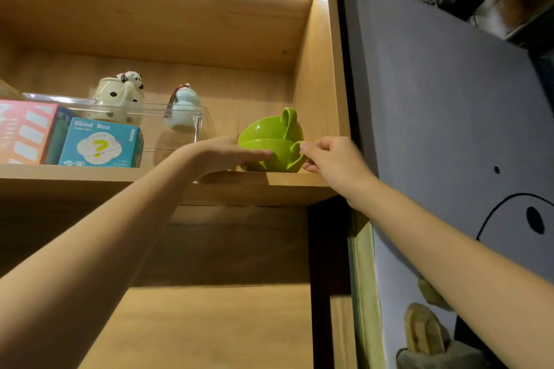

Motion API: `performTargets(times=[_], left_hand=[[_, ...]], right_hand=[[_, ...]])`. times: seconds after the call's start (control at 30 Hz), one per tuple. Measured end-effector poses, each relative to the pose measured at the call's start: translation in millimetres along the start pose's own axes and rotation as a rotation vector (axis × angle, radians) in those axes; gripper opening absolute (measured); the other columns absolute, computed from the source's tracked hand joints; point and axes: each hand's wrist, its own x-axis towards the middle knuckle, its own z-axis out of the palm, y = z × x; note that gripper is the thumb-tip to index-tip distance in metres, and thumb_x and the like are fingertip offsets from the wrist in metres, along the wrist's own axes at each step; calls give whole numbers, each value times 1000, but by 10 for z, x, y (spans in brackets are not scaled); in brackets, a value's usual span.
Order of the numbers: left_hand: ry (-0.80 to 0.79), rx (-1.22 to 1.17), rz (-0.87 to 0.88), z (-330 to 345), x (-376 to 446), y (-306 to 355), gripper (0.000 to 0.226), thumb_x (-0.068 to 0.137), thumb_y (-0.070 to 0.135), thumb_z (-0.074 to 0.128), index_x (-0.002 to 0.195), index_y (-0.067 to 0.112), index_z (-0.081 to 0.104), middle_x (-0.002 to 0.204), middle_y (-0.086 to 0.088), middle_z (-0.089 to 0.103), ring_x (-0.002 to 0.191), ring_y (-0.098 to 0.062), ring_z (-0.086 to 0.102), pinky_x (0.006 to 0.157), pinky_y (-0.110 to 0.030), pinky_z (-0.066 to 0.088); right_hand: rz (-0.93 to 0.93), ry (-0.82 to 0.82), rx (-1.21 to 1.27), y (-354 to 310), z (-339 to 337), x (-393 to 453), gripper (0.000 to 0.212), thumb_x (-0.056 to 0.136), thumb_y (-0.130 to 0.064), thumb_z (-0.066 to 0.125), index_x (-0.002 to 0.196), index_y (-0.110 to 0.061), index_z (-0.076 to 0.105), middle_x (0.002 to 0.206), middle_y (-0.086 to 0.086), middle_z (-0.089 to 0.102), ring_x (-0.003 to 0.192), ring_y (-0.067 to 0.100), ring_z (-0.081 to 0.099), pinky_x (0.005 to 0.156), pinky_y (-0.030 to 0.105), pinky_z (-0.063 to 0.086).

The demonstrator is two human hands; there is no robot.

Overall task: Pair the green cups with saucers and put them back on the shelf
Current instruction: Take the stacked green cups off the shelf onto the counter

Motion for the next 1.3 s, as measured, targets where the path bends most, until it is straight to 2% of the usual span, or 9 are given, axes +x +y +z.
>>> performTargets(times=[0.1,0.23,0.47,0.63,0.77,0.87,1.07,1.17,1.3], left_hand=[[58,-35,-4,-8,-10,-6,56,73,59,56,93,7,58,84,-6,58,71,-15,55,56,-25,44],[134,-41,49,12,-70,21,47,73,56,59,66,10,52,66,-4,52,63,-16,49,55,-26,38],[233,-150,97,-13,-325,132,50,72,50,64,66,1,54,57,-5,43,57,-17,41,57,-29,33],[362,-458,162,-32,-606,277,54,69,42,71,89,-8,65,83,-16,57,80,-23,52,69,-37,45],[387,-689,201,93,-950,403,34,71,32,71,95,10,64,94,-10,66,84,-15,59,75,-30,45],[394,-821,210,239,-1239,447,33,73,27,70,102,13,62,89,1,68,75,-4,62,64,-15,51],[374,-816,134,519,-1841,331,81,50,44,77,118,6,55,107,-13,68,97,-24,66,89,-43,53],[302,-799,96,767,-2176,193,81,44,40,86,112,6,58,104,-14,69,94,-24,67,83,-41,55],[184,-839,40,1129,-2637,-27,71,44,38,80,105,6,62,99,-14,71,83,-16,68,62,-18,51]], right_hand=[[-13,18,40,19,2,-15,24,90,-29,50,92,-10,64,94,13,68,95,25,62,92,46,50],[-16,38,101,-1,-2,-71,25,89,-30,51,96,-10,66,93,9,67,95,23,62,93,46,50],[-24,55,184,-172,-122,-200,26,87,-30,55,98,-10,66,95,7,69,93,17,64,94,42,50],[-40,63,228,-428,-307,-381,25,88,-28,53,96,-8,67,98,8,71,94,17,65,85,31,52],[-45,71,277,-591,-453,-645,21,88,-25,54,90,-9,67,87,3,69,92,17,64,94,38,50],[-29,59,280,-651,-553,-904,19,88,-26,54,91,-13,68,83,-1,68,91,15,64,94,38,50],[-8,33,332,-558,-685,-1606,12,86,-22,58,87,-17,69,74,-11,70,78,-2,66,72,10,51],[61,-8,387,-391,-691,-2078,10,84,-22,60,85,-19,69,72,-13,72,79,-4,66,72,6,48],[157,-93,420,-182,-651,-2724,9,82,-22,60,87,-25,68,77,-20,73,83,-5,66,70,5,46]])
